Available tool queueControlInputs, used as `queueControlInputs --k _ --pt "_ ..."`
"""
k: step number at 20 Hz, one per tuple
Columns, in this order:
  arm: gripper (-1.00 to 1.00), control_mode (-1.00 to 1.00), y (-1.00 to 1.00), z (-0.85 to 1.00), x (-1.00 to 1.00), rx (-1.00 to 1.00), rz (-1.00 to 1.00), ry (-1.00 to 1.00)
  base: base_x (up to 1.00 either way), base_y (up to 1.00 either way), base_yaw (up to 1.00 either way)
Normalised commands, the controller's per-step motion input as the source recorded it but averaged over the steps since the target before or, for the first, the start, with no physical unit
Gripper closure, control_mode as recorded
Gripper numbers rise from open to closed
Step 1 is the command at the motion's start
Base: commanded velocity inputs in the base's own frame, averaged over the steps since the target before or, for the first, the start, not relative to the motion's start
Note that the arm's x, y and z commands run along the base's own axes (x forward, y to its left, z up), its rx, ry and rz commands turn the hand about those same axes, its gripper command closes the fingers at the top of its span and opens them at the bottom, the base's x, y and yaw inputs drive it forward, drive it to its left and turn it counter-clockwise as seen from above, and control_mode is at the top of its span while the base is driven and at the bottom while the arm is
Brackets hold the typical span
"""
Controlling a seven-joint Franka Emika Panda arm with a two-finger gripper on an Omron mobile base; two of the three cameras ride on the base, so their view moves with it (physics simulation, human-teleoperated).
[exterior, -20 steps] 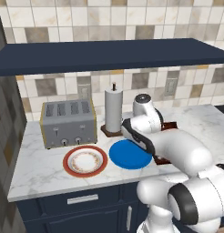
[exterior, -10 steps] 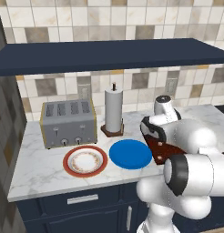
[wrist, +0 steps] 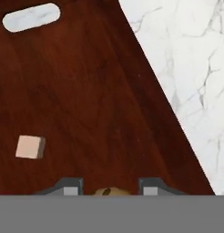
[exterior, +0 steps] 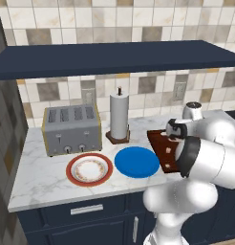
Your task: Move the dessert items from the plates to the tray.
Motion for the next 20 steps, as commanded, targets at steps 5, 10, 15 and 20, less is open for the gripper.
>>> queueControlInputs --k 5,10,15,20 --pt "1.00 -1.00 -0.27 -0.37 0.00 0.15 0.00 0.00 0.00 0.00 0.00" --pt "-1.00 -1.00 0.00 0.00 0.00 0.00 0.00 -0.01 0.00 0.00 0.00" --pt "-1.00 -1.00 0.00 0.32 0.00 0.00 -0.02 0.00 0.00 0.00 0.00" --pt "-1.00 -1.00 -0.01 0.51 -0.65 0.00 0.00 -0.09 0.00 0.00 0.00"
